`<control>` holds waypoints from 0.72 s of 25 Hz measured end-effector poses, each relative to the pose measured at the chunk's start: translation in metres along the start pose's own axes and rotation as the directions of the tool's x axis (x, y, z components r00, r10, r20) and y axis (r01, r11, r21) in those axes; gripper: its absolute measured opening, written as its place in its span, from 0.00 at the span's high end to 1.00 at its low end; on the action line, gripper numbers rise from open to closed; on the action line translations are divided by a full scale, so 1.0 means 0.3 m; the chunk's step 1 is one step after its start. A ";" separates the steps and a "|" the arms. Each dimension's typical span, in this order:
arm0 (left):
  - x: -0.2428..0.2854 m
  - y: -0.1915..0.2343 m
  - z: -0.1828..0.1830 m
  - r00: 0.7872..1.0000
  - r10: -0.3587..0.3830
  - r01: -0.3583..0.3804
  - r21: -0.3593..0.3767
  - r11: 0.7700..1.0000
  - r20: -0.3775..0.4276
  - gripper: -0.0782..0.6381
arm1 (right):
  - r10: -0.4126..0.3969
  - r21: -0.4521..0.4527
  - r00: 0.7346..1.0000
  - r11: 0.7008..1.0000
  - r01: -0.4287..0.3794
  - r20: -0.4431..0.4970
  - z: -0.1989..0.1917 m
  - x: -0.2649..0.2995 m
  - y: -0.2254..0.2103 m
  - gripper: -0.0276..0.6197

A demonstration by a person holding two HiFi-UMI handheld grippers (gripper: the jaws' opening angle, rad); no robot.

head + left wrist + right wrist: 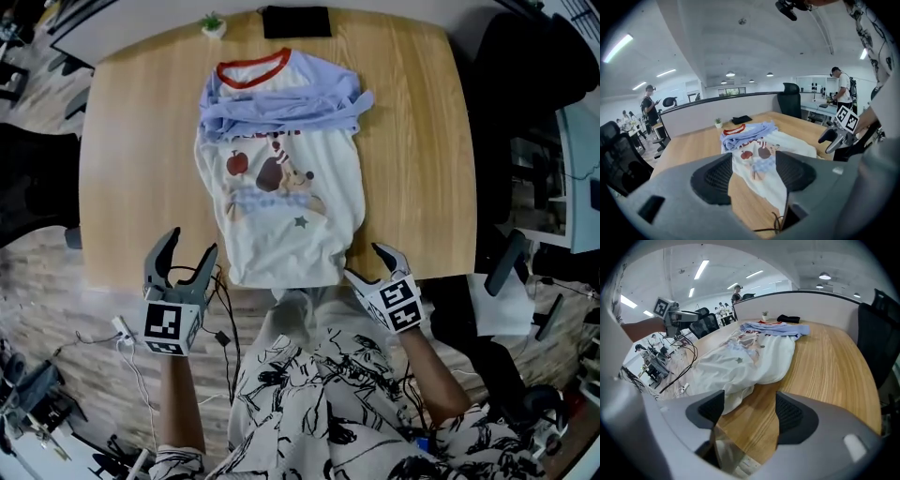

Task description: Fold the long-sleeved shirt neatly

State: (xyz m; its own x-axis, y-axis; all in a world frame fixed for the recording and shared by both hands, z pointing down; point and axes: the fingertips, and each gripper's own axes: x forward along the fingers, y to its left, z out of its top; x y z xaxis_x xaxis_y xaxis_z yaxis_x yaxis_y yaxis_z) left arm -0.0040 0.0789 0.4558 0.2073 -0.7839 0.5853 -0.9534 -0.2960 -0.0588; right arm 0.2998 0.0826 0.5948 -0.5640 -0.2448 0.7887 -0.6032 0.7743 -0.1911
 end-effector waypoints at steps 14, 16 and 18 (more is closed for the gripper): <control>-0.091 -0.176 -0.301 0.989 -0.108 0.106 -0.021 0.994 -0.105 0.49 | -0.033 0.019 0.999 0.999 0.033 0.030 -0.038 0.036 0.011 0.42; -0.051 -0.194 -0.373 0.984 -0.113 0.111 -0.021 0.994 -0.135 0.49 | -0.067 0.002 0.997 0.998 0.067 0.031 -0.034 0.039 -0.035 0.45; -0.016 -0.211 -0.441 0.980 -0.115 0.112 -0.027 0.993 -0.164 0.49 | -0.084 -0.018 0.996 0.996 0.084 0.031 -0.027 0.042 -0.080 0.46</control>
State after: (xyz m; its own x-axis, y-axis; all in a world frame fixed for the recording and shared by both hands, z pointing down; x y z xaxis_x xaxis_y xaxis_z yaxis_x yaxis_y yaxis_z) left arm 0.0263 0.1737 0.5637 0.2765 -0.6445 0.7129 -0.9298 -0.3670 0.0288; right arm 0.3116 0.0658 0.6141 -0.5287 -0.3270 0.7833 -0.6387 0.7611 -0.1134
